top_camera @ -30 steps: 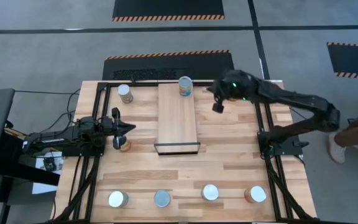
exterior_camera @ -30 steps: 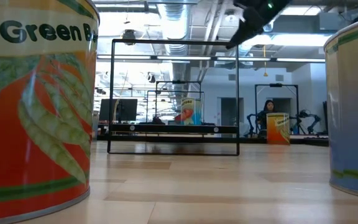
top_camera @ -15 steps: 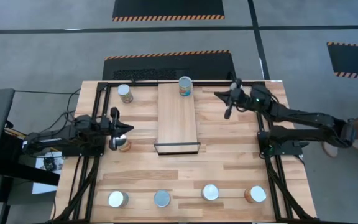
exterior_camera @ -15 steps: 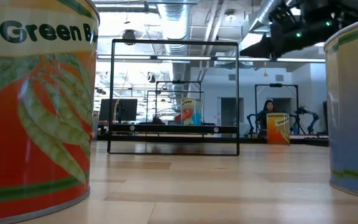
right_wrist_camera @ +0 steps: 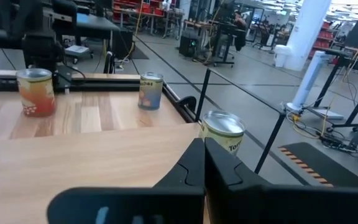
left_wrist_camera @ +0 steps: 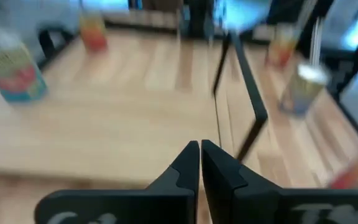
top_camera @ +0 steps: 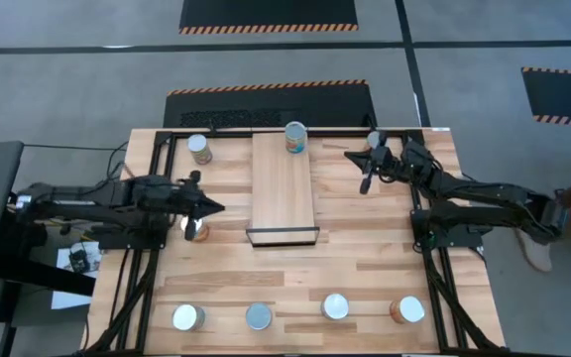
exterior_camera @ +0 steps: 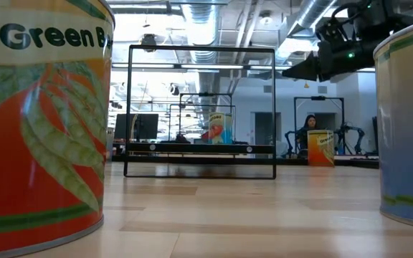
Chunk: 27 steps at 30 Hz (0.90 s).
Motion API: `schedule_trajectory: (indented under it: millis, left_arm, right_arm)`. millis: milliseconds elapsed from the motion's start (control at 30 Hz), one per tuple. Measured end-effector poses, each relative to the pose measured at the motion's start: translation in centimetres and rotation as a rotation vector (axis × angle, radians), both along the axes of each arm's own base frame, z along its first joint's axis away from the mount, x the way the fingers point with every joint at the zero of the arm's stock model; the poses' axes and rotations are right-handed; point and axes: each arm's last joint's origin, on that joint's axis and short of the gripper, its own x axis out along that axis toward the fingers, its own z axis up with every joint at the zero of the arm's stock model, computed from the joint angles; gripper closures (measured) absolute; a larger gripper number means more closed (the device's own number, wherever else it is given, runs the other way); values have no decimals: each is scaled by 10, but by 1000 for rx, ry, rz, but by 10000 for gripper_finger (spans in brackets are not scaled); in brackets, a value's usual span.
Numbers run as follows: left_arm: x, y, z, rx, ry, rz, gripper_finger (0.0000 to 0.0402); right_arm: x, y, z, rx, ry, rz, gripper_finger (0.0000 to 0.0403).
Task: Pick and place cans onto a shelf
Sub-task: Put the top canned corn on the shelf
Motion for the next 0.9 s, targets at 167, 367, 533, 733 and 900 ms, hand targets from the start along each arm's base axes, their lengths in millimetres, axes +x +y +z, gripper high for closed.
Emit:
schedule_trajectory:
  millis: [167,367,533,733,900]
  left_arm:
    - [15,-9,24,-85,318,46,398]
    - [16,-25,33,-168,600,198,396]
    - [14,-39,22,-182,752,263,371]
    - [22,-50,3,-76,874,286,312]
    - [29,-54,-7,-13,932,302,275]
  right_arm:
    - [0,0,-1,-41,20,2,389]
    - [-2,-4,3,-97,3,-20,388]
    - [-3,-5,5,-107,-11,-31,387]
    - [-3,-5,5,-106,-10,-30,387]
    - [-3,-5,5,-98,-12,-28,387]
